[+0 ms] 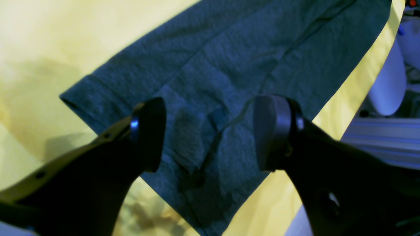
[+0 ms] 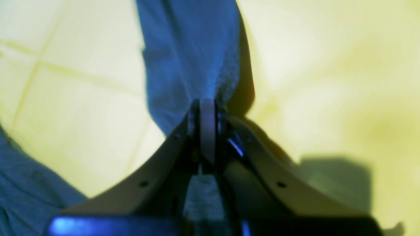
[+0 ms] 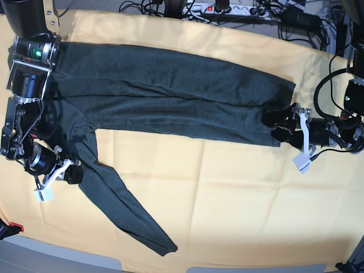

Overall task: Fold the T-shirt properly
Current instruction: 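Drag the sleeve with the right gripper onto the folded shirt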

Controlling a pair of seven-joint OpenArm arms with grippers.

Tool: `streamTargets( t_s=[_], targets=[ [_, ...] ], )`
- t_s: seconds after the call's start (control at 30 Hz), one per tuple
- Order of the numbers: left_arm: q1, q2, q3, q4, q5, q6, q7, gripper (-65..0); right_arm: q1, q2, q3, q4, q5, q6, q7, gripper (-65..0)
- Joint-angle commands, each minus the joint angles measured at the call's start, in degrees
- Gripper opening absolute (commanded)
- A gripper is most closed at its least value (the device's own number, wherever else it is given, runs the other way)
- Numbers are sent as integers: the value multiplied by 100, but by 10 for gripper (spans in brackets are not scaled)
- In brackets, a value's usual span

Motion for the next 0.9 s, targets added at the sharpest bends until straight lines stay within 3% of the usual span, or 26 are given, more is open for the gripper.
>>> streamTargets(
  t_s=[0.0,0.2,0.57,0.73,0.87],
  targets=[
    [-129,-109,-85,66,-133,-30,-85,-220,-48,131,22,354,92,36,79,-650],
    [-138,-109,-85,66,-136,-30,-111,-220,-1316,271,24,2096,428,36,11,-650],
    [-144,-109,-85,66,-133,-30,-149,-220,-3250,872,24,5104,684,36,-260,-650],
    [-144,-109,-85,66,-131,-30,-146,-220,-3816,1088,24,5978,708,36,-730,-650],
    [-144,-109,-85,66,-129,-30,-146,-220,-4214,1200,24,6321,1268,36,-1154,-650]
  ],
)
